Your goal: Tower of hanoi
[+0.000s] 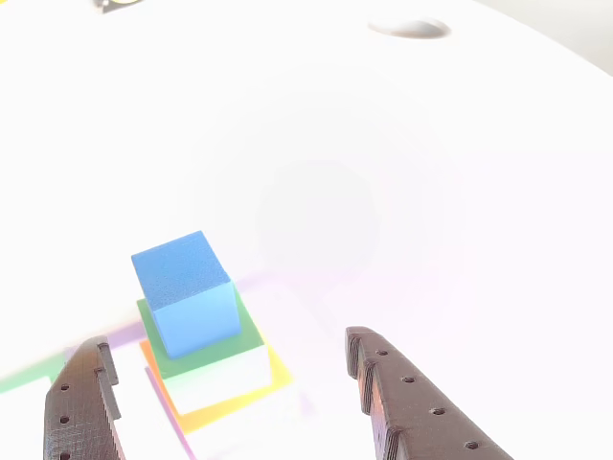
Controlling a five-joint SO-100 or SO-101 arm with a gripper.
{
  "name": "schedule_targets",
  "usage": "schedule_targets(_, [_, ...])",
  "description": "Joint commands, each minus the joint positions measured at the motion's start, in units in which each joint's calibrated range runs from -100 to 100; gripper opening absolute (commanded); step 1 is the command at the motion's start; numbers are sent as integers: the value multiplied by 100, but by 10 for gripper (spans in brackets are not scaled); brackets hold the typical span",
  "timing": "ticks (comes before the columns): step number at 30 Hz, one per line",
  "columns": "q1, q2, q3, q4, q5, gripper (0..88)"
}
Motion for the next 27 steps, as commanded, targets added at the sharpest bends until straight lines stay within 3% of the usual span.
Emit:
schedule_targets(1, [-160,347,-278,-517,39,278])
schedule_targets(27, [-390,1743,-1351,-1100,39,252])
